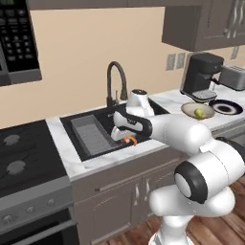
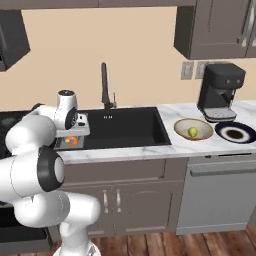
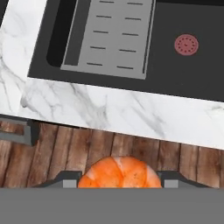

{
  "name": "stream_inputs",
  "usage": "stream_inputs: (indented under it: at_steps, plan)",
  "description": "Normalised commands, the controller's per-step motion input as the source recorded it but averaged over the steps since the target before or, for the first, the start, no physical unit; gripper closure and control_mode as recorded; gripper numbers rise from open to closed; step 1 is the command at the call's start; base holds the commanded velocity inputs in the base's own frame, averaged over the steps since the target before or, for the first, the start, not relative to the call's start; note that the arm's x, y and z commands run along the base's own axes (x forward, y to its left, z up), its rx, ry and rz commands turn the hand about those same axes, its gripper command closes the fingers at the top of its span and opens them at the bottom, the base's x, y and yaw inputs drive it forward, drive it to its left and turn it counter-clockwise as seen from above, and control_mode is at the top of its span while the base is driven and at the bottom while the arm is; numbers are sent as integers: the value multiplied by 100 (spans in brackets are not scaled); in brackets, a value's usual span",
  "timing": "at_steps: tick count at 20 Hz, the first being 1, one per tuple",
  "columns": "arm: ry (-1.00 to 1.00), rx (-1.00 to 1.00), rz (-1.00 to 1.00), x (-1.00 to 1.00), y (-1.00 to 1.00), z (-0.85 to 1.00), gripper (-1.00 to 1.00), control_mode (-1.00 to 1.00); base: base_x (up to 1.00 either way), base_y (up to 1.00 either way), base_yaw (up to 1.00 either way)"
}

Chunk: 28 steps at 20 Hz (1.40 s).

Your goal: Place the shrimp on the plate and place the lemon on the same plate.

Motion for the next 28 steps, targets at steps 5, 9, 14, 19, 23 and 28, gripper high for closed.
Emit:
stream_inputs:
  at_steps: [5, 9, 14, 19, 23, 28]
  plan:
    - [0, 0, 0, 0, 0, 0, 100, 100, 34, -70, 0]
    - [0, 0, 0, 0, 0, 0, 100, 100, 38, -66, 1]
    - [0, 0, 0, 0, 0, 0, 100, 100, 43, -60, 7]
    - [0, 0, 0, 0, 0, 0, 100, 100, 46, -51, 17]
    - [0, 0, 0, 0, 0, 0, 100, 100, 46, -51, 17]
    - [0, 0, 0, 0, 0, 0, 100, 100, 47, -51, 16]
